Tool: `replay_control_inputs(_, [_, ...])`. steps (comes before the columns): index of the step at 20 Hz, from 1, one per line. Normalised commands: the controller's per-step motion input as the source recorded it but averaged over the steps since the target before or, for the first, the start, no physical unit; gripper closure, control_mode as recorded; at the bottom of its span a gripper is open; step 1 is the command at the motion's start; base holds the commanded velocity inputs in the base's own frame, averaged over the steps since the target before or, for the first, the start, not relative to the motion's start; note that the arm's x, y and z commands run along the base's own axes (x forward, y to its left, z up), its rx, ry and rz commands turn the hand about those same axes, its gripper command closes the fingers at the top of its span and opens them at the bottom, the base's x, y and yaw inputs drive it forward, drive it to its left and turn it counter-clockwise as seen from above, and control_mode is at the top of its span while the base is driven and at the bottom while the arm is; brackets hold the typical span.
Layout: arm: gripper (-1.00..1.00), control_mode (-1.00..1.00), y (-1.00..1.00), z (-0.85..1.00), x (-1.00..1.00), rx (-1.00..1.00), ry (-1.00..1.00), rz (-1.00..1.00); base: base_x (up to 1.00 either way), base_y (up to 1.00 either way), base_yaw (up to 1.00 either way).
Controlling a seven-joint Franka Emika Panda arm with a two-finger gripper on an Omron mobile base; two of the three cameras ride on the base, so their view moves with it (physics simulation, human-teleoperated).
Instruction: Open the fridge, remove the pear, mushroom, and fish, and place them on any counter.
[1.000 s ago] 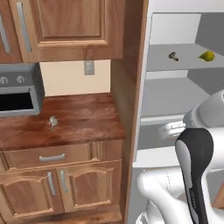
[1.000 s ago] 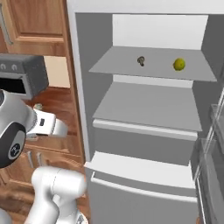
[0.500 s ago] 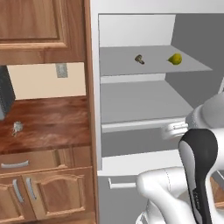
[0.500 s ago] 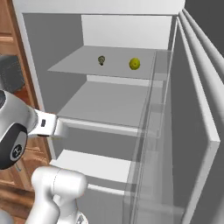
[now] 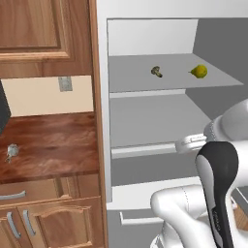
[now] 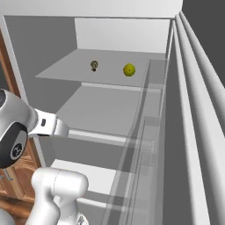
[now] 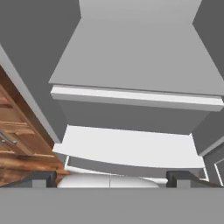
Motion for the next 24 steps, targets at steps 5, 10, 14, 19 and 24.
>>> replay_control_inputs(5, [-1.0,1.0,0.0,0.0,0.0,0.0,0.0,0.0,0.76,-0.24,0.0])
replay_control_inputs(10, [-1.0,-1.0,-0.1,0.45,0.0,0.0,-0.08,0.0,0.04,-0.03,0.0])
replay_control_inputs(14, [-1.0,-1.0,-0.13,0.87,0.0,0.0,-0.1,-0.01,0.0,0.0,0.0])
replay_control_inputs(19, [-1.0,-1.0,-0.13,0.46,0.31,0.0,-0.07,0.0,0.0,0.0,0.0])
replay_control_inputs(24, [-1.0,-1.0,0.0,0.0,0.76,0.0,-0.12,0.0,0.0,0.0,0.0])
